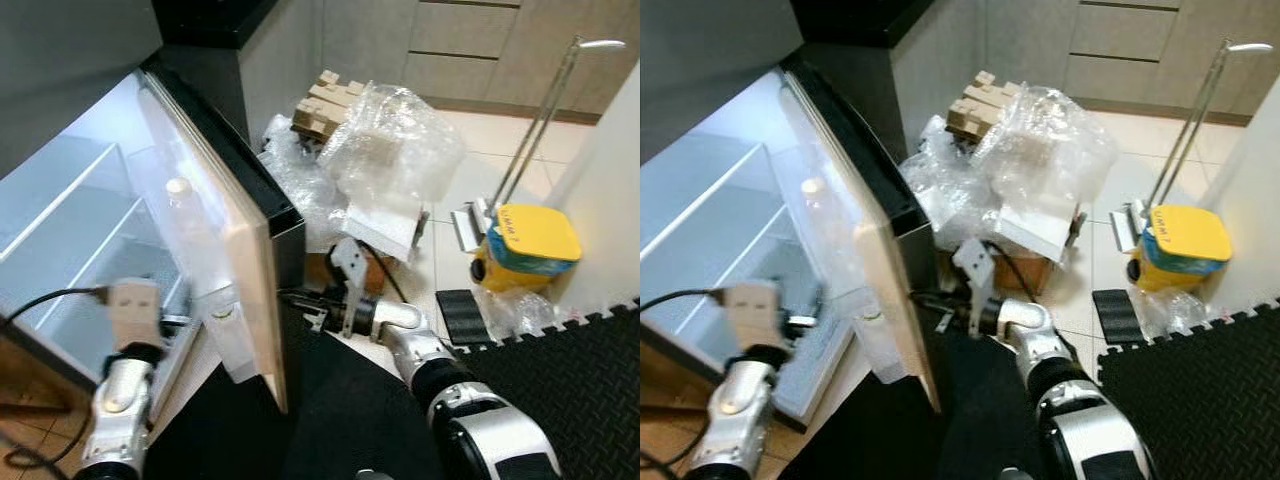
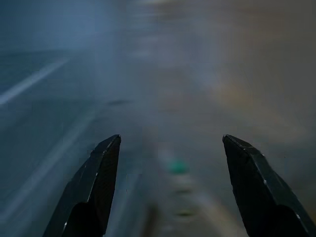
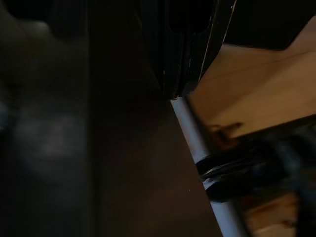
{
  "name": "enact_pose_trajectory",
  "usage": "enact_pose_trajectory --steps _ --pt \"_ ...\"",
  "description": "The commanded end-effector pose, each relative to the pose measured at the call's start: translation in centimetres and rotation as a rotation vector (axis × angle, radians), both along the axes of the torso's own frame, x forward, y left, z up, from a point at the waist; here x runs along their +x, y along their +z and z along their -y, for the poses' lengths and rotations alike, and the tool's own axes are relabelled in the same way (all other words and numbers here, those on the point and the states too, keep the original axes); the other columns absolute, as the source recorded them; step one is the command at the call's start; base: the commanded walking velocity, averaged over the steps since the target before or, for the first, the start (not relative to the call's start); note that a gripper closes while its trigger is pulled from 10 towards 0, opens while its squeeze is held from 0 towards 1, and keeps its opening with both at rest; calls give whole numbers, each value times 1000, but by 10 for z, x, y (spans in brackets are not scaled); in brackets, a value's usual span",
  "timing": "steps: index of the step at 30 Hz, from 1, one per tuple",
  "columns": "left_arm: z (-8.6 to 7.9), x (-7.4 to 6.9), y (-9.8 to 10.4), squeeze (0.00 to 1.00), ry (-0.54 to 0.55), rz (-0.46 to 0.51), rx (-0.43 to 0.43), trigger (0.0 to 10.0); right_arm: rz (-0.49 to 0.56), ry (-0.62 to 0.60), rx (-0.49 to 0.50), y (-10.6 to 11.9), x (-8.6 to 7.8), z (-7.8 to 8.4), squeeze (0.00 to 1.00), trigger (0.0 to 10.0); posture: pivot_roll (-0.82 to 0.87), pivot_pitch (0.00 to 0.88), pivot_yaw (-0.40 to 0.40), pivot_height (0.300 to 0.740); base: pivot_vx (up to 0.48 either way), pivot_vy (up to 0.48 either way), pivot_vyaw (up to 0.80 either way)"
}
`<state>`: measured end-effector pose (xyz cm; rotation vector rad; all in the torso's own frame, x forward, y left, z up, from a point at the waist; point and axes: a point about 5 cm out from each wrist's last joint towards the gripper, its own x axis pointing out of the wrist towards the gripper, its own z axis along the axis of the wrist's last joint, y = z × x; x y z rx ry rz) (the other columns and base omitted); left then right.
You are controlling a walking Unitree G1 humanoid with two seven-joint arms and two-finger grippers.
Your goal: Restocking fridge
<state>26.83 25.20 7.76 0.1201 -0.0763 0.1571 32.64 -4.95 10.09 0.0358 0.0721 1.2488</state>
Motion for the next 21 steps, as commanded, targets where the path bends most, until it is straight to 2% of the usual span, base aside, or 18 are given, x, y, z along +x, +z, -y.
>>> enact_pose_trajectory --steps 1,2,3,4,5,6,7,8,9,11,12,14,16,18,19,20,21 --pt "-23 -12 -9 0 149 -49 26 10000 -30 62 16 -7 -10 -8 0 431 -54 146 5 719 0 0 0" --pt "-23 -12 -9 0 149 -49 26 10000 -30 62 16 -7 -10 -8 0 431 -54 146 5 719 0 0 0" --pt "-29 -16 -11 0 211 -56 19 10000 -43 103 33 -8 -16 -15 0 78 -53 146 5 719 0 0 0" --pt "-34 -19 -14 0 252 -75 21 10000 -49 131 46 -8 -20 -20 0 275 -53 146 5 719 0 0 0" --pt "-36 -21 -17 0 281 -86 10 10000 -51 149 54 -9 -23 -23 0 980 -53 146 7 719 0 0 0" --pt "-36 -21 -17 0 281 -86 10 10000 -51 149 54 -9 -23 -23 0 980 -53 146 7 719 0 0 0" --pt "-36 -22 -20 0 292 -97 -3 10000 -46 149 53 -10 -25 -26 0 2314 -54 146 7 719 0 0 0" --pt "-35 -22 -24 0 295 -112 5 10000 -39 133 41 -11 -25 -25 0 4549 -55 147 9 719 0 0 0" --pt "-33 -23 -27 0 289 -121 9 10000 -30 86 6 -16 -24 -22 0 10000 -55 147 9 719 0 0 0" --pt "-31 -23 -28 0 285 -126 13 10000 -23 52 -19 -19 -22 -20 0 10000 -55 147 9 719 0 0 0" --pt "-30 -23 -31 0 293 -136 18 10000 -13 -20 -71 -24 -19 -14 0 10000 -55 147 11 719 0 0 0" --pt "-31 -28 -40 0 339 -187 26 10000 -31 -220 -221 -42 -12 11 0 10000 -55 147 13 719 0 0 0" --pt "-31 -28 -40 0 339 -187 26 10000 -31 -220 -221 -42 -12 11 0 10000 -55 147 13 719 0 0 0" --pt "-35 -37 -56 0 409 -281 20 10000 -70 -471 -399 -66 -11 49 0 10000 -51 143 17 719 0 0 0" --pt "-35 -37 -56 0 409 -281 20 10000 -70 -471 -399 -66 -11 49 0 10000 -51 143 17 719 0 0 0" --pt "-37 -43 -65 0 438 -331 14 10000 -94 -585 -471 -77 -14 69 0 10000 -51 143 17 719 0 0 0" --pt "-37 -43 -65 0 438 -331 14 10000 -94 -585 -471 -77 -14 69 0 10000 -51 143 17 719 0 0 0"
